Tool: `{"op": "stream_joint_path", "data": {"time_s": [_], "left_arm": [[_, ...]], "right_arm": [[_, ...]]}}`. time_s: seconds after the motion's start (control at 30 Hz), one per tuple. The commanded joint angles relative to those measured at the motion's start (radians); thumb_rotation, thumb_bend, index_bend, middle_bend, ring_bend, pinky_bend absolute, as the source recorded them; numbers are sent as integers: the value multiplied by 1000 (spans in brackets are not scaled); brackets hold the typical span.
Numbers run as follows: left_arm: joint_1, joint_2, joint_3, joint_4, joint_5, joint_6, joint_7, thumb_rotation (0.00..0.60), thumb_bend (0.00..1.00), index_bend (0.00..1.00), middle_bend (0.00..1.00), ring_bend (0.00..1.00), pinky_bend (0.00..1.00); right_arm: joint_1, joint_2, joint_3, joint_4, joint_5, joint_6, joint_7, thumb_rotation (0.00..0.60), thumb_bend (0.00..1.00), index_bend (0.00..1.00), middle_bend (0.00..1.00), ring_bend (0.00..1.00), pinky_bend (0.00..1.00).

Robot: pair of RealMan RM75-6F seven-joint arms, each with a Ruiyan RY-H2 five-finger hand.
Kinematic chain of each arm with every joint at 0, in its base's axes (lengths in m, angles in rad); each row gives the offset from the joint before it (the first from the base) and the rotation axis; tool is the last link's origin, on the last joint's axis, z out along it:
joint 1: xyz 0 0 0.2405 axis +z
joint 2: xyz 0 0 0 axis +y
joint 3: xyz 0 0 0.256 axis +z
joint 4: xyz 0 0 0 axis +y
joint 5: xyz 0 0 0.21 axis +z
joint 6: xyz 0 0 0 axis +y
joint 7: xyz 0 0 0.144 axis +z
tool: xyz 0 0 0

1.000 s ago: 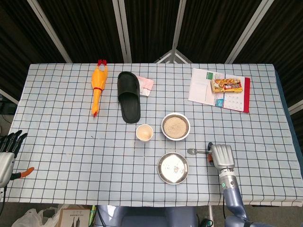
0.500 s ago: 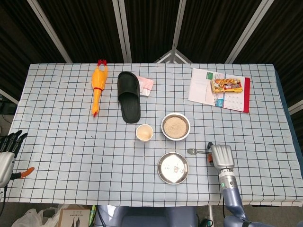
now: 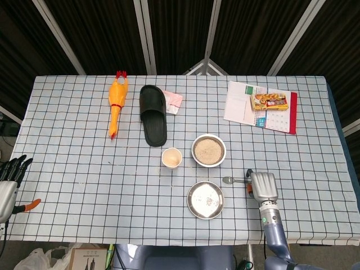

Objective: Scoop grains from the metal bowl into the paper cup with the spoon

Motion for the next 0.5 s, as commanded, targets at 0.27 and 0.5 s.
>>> {"op": "stream_joint_path", "data": {"time_s": [0.27, 0.5], "left_arm": [[0, 0, 0, -1, -1, 0, 0, 600, 0, 0, 0, 0, 0], [0, 0, 0, -2, -1, 0, -2, 600, 0, 0, 0, 0, 0]], "right_arm": [[-2, -10, -3, 3, -1, 5, 3, 600, 446, 428, 863, 1000, 1000], [0, -14, -1, 7, -1, 6, 4, 600, 434, 427, 863, 1000, 1000]]}}
